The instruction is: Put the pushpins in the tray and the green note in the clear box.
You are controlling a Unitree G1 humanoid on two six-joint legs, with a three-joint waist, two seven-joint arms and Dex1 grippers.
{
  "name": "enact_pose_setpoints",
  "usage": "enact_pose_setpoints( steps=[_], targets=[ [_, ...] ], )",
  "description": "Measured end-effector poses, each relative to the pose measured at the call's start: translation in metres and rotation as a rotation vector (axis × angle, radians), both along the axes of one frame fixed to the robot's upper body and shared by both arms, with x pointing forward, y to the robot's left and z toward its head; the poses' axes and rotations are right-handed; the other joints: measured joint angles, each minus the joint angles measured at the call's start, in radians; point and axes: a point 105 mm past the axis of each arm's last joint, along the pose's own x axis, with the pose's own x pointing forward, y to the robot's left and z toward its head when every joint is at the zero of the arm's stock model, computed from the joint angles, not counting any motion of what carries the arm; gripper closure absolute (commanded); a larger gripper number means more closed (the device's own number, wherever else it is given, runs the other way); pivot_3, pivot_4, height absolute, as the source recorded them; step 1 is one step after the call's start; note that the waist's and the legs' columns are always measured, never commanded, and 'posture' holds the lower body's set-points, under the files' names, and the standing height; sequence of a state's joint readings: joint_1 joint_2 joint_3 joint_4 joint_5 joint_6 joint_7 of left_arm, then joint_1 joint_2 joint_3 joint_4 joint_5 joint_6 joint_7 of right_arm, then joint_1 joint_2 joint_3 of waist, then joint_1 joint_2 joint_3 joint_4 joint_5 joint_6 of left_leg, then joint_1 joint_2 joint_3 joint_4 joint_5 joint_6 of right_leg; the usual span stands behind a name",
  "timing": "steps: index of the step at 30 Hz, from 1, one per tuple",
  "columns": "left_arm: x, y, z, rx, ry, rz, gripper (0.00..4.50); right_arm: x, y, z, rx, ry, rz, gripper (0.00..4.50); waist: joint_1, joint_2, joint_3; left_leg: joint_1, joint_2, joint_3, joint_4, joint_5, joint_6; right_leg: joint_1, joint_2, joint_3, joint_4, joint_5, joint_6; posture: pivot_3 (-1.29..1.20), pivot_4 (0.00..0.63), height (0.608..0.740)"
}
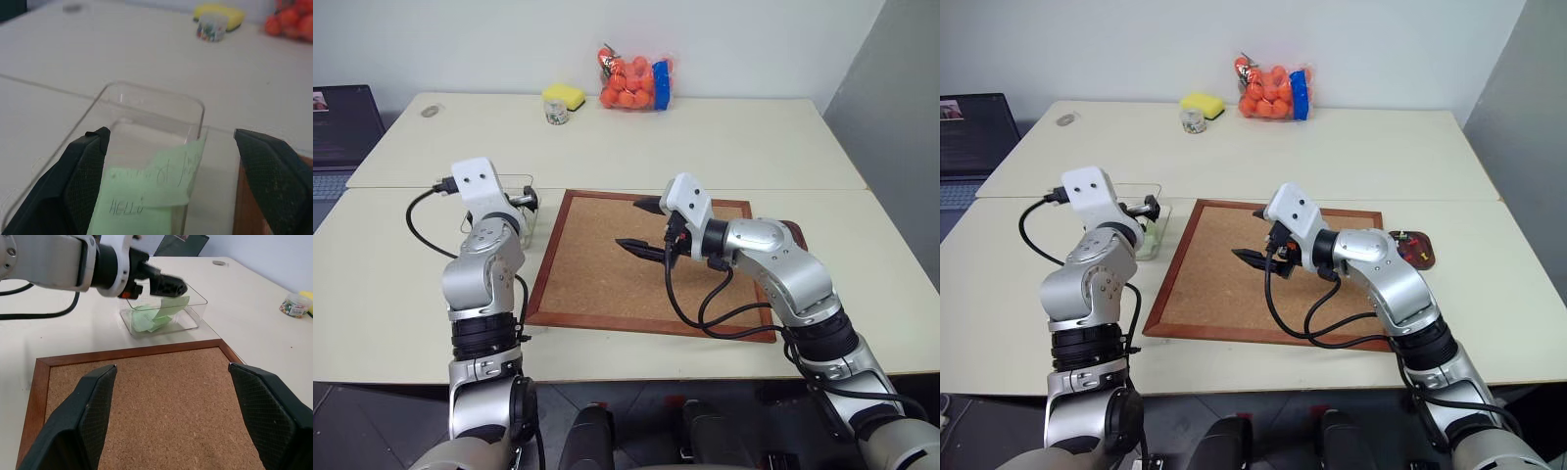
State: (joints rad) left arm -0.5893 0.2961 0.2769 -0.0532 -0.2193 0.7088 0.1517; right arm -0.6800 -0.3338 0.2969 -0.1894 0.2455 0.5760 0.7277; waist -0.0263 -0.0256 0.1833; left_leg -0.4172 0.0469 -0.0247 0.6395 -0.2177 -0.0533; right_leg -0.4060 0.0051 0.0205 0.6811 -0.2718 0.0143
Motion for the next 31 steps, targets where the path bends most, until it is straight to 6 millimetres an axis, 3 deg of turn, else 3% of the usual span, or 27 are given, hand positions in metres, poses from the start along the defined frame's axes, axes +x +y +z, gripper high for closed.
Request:
enact_pose_setpoints(
  steps=[4, 8, 13, 16, 22, 27, 31],
  targets=[
    [-0.006, -0.016, -0.007, 0.035, 0.025, -0.137, 0.18, -0.002, 0.0, 0.0, 0.004, 0.001, 0.009, 0.62, 0.0, 0.0, 0.0, 0.0, 0.0, 0.0, 0.0, 0.0, 0.0, 0.0, 0.0, -0.001, 0.0, 0.0, 0.0, 0.0, 0.15, 0.74],
    [-0.012, -0.056, -0.002, 0.051, 0.033, -0.464, 0.18, -0.005, -0.009, -0.003, 0.042, 0.011, -0.009, 0.62, 0.004, 0.0, 0.0, -0.001, 0.0, -0.001, 0.0, 0.0, 0.0, 0.0, 0.0, -0.001, 0.0, 0.0, 0.001, 0.0, 0.15, 0.74],
    [-0.033, -0.105, 0.01, 0.147, 0.016, -0.833, 0.18, -0.008, -0.037, -0.007, 0.087, 0.018, -0.109, 0.62, 0.0, 0.0, 0.0, 0.0, 0.0, 0.0, 0.0, 0.0, 0.0, 0.0, 0.0, -0.001, 0.0, -0.001, 0.002, 0.0, 0.15, 0.74],
    [-0.043, -0.129, 0.0, 0.226, 0.009, -0.952, 0.18, -0.009, -0.076, -0.025, 0.096, 0.059, -0.282, 0.62, 0.004, 0.0, 0.0, 0.0, 0.0, 0.0, -0.001, 0.0, 0.0, 0.0, 0.0, 0.0, 0.0, -0.003, 0.004, 0.0, 0.15, 0.74],
    [-0.047, -0.152, -0.02, 0.253, 0.033, -1.111, 0.18, -0.018, -0.107, -0.043, 0.109, 0.052, -0.478, 0.62, -0.007, 0.0, 0.0, 0.002, 0.001, 0.001, -0.001, 0.0, 0.0, 0.0, 0.002, 0.002, 0.0, -0.003, 0.004, 0.0, 0.15, 0.74],
    [-0.048, -0.157, -0.039, 0.263, 0.068, -1.21, 0.18, -0.028, -0.115, -0.055, 0.168, 0.052, -0.591, 0.62, -0.004, 0.0, 0.0, 0.001, 0.001, 0.001, -0.002, 0.0, 0.0, 0.0, 0.002, 0.001, 0.0, -0.004, 0.004, 0.0, 0.15, 0.74],
    [-0.051, -0.159, -0.044, 0.249, 0.077, -1.255, 0.18, -0.027, -0.118, -0.057, 0.218, 0.061, -0.652, 0.62, -0.004, 0.0, 0.0, 0.001, 0.001, 0.001, -0.001, 0.0, 0.0, 0.0, 0.002, 0.002, 0.0, -0.004, 0.004, 0.0, 0.15, 0.74]
  ],
)
